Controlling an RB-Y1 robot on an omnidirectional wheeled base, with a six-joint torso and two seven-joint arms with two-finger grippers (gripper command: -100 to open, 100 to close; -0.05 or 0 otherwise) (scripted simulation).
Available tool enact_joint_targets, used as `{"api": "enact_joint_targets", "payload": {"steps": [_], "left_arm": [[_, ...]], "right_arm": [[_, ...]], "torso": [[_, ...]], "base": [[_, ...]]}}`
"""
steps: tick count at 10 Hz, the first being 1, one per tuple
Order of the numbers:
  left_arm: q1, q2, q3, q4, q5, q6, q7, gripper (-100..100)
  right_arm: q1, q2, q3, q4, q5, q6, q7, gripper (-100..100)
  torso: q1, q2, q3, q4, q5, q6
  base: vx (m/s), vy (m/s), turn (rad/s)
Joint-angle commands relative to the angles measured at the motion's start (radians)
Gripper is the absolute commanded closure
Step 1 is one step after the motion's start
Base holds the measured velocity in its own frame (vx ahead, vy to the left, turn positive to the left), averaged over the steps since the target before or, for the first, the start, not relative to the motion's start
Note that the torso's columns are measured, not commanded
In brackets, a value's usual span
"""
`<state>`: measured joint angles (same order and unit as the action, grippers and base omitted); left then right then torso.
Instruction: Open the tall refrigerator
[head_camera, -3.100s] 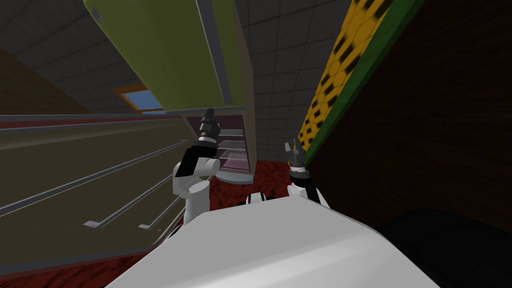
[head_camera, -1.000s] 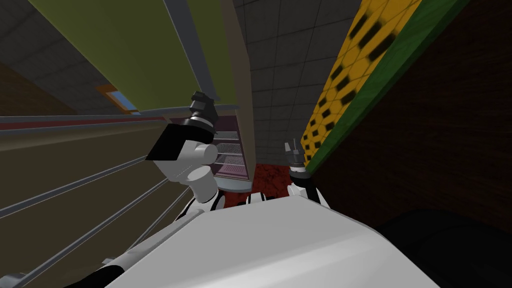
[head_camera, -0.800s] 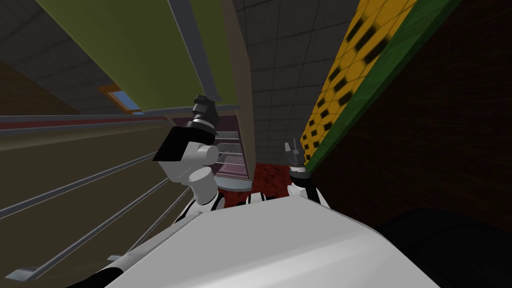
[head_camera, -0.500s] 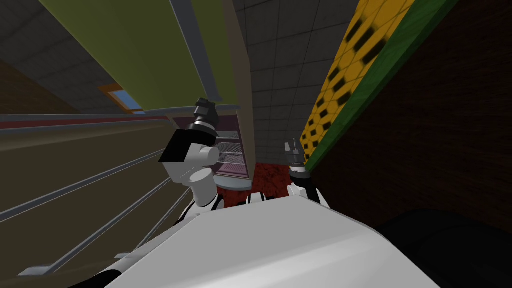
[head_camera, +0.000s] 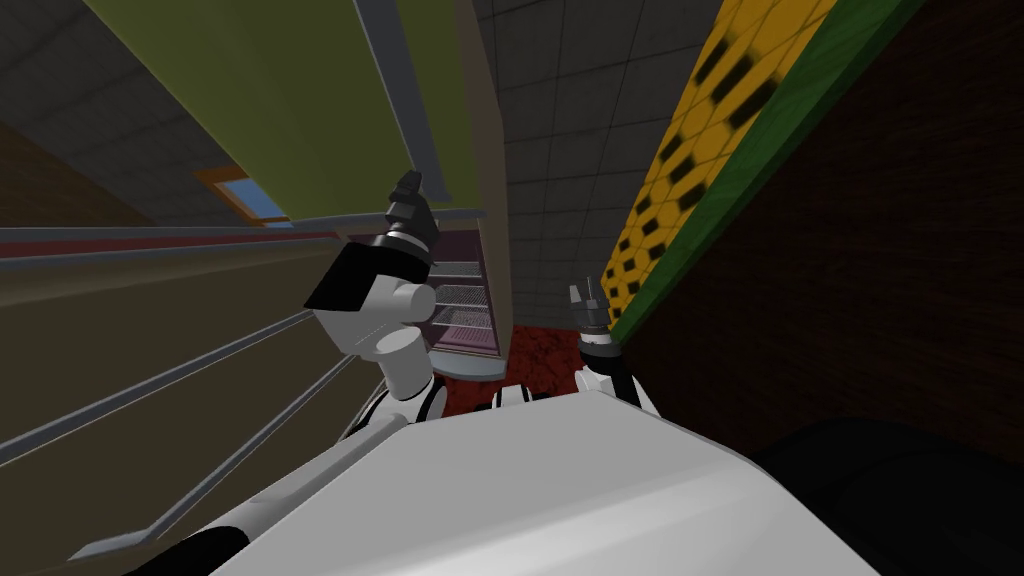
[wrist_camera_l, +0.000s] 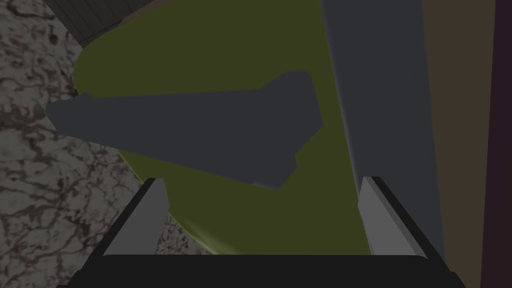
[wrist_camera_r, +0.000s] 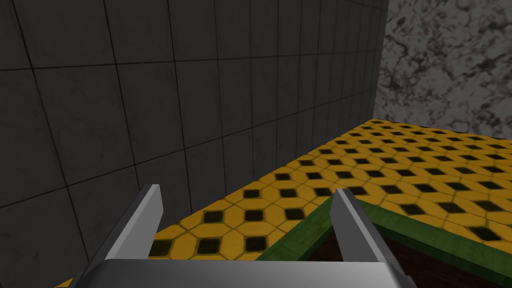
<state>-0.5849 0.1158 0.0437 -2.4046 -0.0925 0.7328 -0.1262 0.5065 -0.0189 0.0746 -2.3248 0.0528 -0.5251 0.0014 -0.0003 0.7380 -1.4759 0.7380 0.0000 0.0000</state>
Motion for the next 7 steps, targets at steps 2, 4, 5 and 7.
{"api": "enact_joint_targets", "payload": {"steps": [2,4,5,7], "left_arm": [[-0.063,0.019,0.013,0.018,0.016,0.060,0.027,-100],[-0.103,-0.017,0.022,0.033,0.026,0.098,0.044,-100],[-0.109,-0.032,0.023,0.035,0.028,0.103,0.047,-100],[-0.119,-0.068,0.025,0.039,0.030,0.112,0.051,-100]], "right_arm": [[0.000,0.000,0.000,0.000,0.000,0.000,0.000,0],[0.000,0.000,0.000,0.000,0.000,0.000,0.000,0],[0.000,0.000,0.000,0.000,0.000,0.000,0.000,0],[0.000,0.000,0.000,0.000,0.000,0.000,0.000,0]], "torso": [[0.000,0.000,0.000,0.000,0.000,0.000],[0.000,0.000,0.000,0.000,0.000,0.000],[0.000,0.000,0.000,0.000,0.000,0.000],[-0.001,0.000,0.000,0.000,0.000,0.000]], "base": [[-0.005,0.044,-0.007],[0.001,0.047,-0.007],[-0.004,0.045,-0.007],[0.001,0.023,-0.001]]}}
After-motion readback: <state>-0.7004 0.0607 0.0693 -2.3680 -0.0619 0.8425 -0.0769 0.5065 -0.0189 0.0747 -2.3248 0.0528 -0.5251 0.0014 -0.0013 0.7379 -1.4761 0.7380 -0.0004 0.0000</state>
